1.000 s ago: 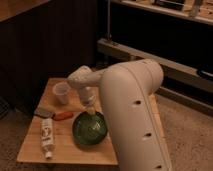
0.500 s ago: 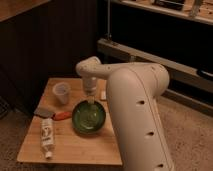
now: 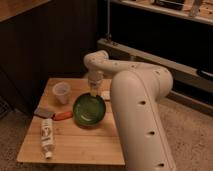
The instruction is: Drag the ceramic bowl in a circle
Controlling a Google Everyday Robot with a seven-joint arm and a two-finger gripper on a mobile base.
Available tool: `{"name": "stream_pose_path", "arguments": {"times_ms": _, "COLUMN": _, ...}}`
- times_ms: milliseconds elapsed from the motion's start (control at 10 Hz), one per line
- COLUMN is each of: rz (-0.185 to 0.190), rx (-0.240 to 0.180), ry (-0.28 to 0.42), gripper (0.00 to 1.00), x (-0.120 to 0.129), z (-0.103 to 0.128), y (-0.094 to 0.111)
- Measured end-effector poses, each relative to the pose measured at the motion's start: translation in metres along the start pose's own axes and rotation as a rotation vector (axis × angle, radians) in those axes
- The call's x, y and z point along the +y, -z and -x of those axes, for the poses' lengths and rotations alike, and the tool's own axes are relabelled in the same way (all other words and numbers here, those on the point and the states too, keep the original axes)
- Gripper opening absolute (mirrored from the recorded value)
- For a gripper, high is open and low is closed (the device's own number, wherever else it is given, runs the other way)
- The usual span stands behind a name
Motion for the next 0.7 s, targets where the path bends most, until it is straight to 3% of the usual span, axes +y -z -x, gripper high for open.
{"name": "stream_pose_path", "arguments": {"times_ms": 400, "rz": -0.041, "rx": -0.062, "ry": -0.152, "gripper": 0.0, "x": -0.006, "z": -0.098, "y": 0.033}}
{"name": "stream_pose_path", "arguments": {"times_ms": 500, "rz": -0.047, "rx": -0.069, "ry": -0.177, "gripper": 0.0, "x": -0.006, "z": -0.113, "y": 0.037}}
{"name": "stream_pose_path", "arguments": {"times_ms": 700, "rz": -0.072, "rx": -0.088, "ry": -0.28, "gripper": 0.0, "x": -0.007, "z": -0.167, "y": 0.05}}
